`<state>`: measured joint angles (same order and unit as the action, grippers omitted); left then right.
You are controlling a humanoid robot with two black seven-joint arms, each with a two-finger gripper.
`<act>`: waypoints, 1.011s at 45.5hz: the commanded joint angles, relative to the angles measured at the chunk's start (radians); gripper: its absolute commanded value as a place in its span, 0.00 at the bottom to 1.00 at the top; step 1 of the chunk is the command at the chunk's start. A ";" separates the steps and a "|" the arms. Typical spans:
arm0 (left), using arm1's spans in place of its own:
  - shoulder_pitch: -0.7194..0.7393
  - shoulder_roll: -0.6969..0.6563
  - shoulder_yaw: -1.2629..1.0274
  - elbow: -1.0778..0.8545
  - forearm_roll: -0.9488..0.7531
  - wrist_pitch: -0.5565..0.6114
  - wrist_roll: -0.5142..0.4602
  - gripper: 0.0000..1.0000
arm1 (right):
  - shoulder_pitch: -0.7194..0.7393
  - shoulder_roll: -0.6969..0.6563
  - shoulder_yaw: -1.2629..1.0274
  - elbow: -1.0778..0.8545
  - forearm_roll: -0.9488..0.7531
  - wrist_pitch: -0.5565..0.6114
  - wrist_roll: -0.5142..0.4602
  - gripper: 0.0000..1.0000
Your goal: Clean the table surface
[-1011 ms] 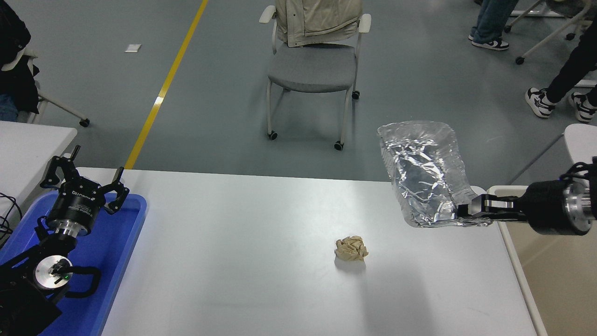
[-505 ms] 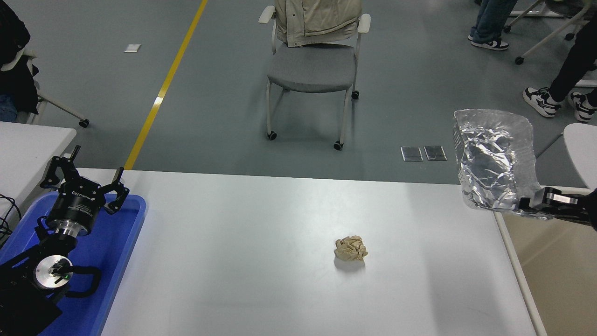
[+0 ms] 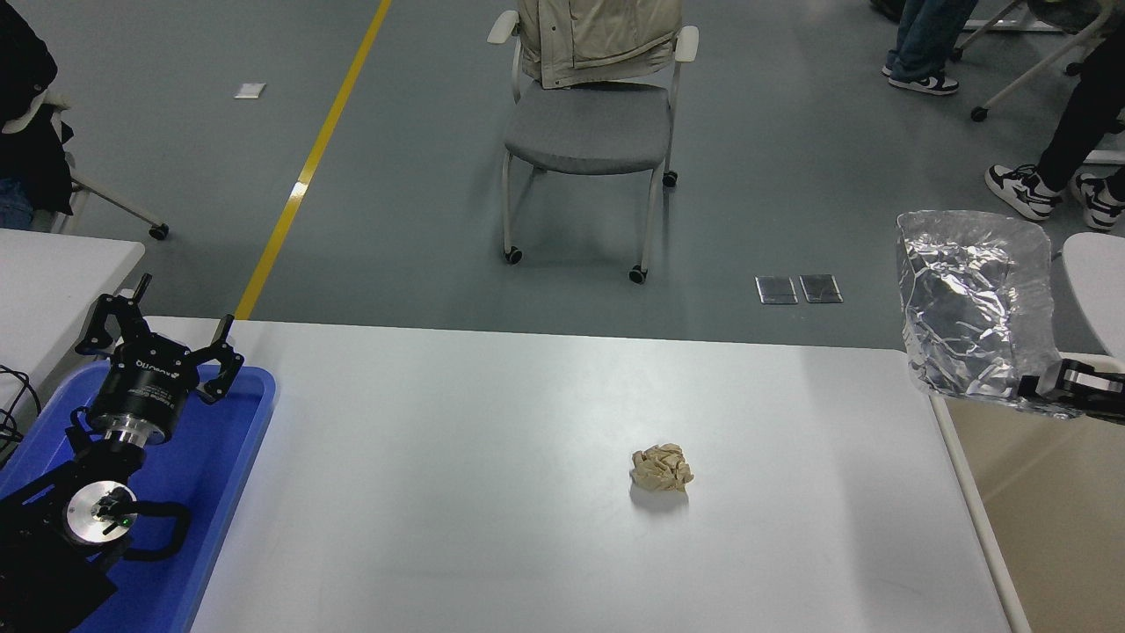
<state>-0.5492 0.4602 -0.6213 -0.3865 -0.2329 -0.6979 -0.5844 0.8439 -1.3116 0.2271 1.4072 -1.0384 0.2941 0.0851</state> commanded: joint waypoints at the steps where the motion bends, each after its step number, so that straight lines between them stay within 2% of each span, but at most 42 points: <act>1: 0.000 0.000 0.000 0.000 0.000 0.000 0.000 1.00 | -0.008 0.002 -0.005 -0.034 -0.005 -0.007 0.001 0.00; 9: 0.000 0.000 0.000 0.000 0.000 0.000 0.000 1.00 | -0.049 0.029 -0.005 -0.144 -0.011 -0.009 0.010 0.00; 19: 0.000 0.000 0.000 0.000 0.000 0.000 0.000 1.00 | -0.080 0.097 -0.005 -0.310 -0.003 -0.010 0.087 0.00; 34: 0.000 0.000 0.000 0.000 0.000 0.000 0.000 1.00 | -0.147 0.236 -0.005 -0.580 -0.002 -0.024 0.130 0.00; 46: 0.000 0.000 0.000 0.000 0.000 0.000 0.000 1.00 | -0.189 0.357 -0.063 -0.841 -0.002 -0.027 0.202 0.00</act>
<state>-0.5492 0.4602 -0.6213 -0.3865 -0.2329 -0.6980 -0.5844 0.6925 -1.0617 0.2105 0.7952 -1.0405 0.2712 0.2280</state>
